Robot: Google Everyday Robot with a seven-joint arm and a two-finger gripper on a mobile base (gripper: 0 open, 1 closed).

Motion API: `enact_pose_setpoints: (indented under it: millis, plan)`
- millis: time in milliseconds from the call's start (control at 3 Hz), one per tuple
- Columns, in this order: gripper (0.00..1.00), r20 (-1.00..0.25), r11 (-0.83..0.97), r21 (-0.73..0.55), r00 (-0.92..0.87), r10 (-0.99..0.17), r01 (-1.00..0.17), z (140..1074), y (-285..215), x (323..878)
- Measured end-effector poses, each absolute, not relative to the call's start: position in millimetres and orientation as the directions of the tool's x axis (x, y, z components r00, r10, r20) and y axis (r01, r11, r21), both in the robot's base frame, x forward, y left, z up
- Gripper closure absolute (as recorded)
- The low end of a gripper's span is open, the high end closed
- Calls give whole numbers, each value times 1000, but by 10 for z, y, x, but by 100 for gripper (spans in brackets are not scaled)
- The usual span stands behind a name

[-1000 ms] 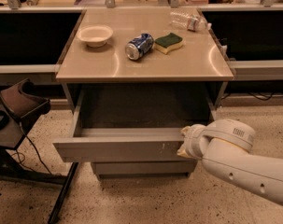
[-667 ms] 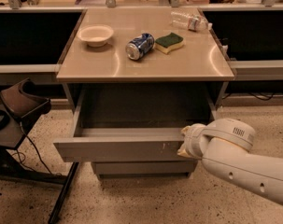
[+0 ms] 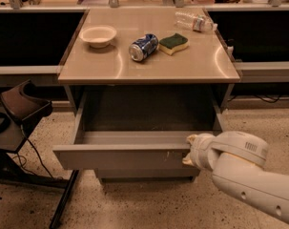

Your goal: Open top drawer

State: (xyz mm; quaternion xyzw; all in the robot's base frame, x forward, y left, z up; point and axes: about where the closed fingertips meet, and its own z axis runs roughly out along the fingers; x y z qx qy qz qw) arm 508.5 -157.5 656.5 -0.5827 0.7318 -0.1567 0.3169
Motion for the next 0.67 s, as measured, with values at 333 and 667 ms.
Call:
enact_pose_setpoints:
  millis: [333, 667]
  plan:
    - [100, -295, 254, -623, -78, -952, -740, 6670, -1472, 4856]
    - [100, -300, 250, -625, -68, -952, -739, 6683, -1457, 4779]
